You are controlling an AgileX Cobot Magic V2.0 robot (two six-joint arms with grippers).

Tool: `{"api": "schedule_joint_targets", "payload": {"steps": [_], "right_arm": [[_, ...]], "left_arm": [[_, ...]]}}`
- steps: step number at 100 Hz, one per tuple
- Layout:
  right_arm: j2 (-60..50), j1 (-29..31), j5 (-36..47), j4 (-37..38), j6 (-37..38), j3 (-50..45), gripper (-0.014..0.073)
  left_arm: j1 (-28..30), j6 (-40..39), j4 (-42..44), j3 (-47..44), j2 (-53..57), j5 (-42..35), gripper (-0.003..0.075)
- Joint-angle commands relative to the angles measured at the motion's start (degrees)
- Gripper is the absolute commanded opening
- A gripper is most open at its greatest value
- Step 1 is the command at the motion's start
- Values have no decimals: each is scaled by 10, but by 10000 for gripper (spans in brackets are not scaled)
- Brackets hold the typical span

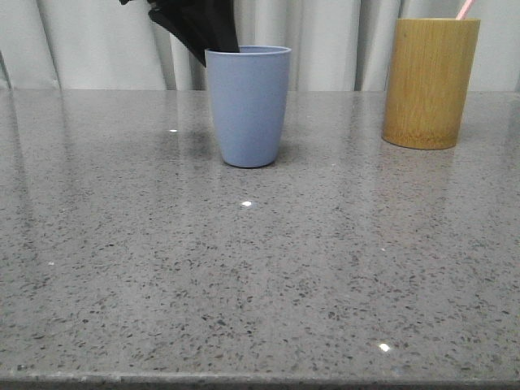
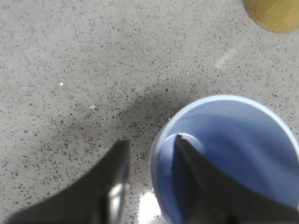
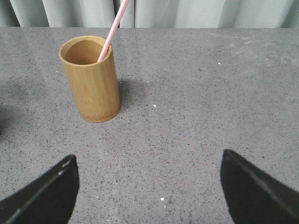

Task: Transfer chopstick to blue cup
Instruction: 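Lift the blue cup with the left gripper and set it mid-table, then open the left gripper and raise it away from the blue cup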

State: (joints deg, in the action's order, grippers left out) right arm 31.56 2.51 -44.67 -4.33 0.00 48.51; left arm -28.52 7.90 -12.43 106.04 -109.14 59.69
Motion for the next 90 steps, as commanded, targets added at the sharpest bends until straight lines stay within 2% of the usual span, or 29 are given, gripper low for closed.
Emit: {"api": "schedule_joint_targets", "payload": {"steps": [1, 11, 47, 76, 90], "right_arm": [[6, 3, 43, 0, 0, 19, 615], [6, 3, 43, 0, 0, 19, 615], [6, 3, 43, 0, 0, 19, 615], [6, 3, 43, 0, 0, 18, 615], [6, 3, 44, 0, 0, 17, 615]], "left_arm": [[-5, 4, -10, 21, 31, -15, 424], [-5, 4, -12, 21, 32, -12, 497], [5, -30, 1, 31, 93, 3, 495], [102, -36, 20, 29, 158, 20, 495], [152, -36, 20, -13, 197, 18, 495]]}}
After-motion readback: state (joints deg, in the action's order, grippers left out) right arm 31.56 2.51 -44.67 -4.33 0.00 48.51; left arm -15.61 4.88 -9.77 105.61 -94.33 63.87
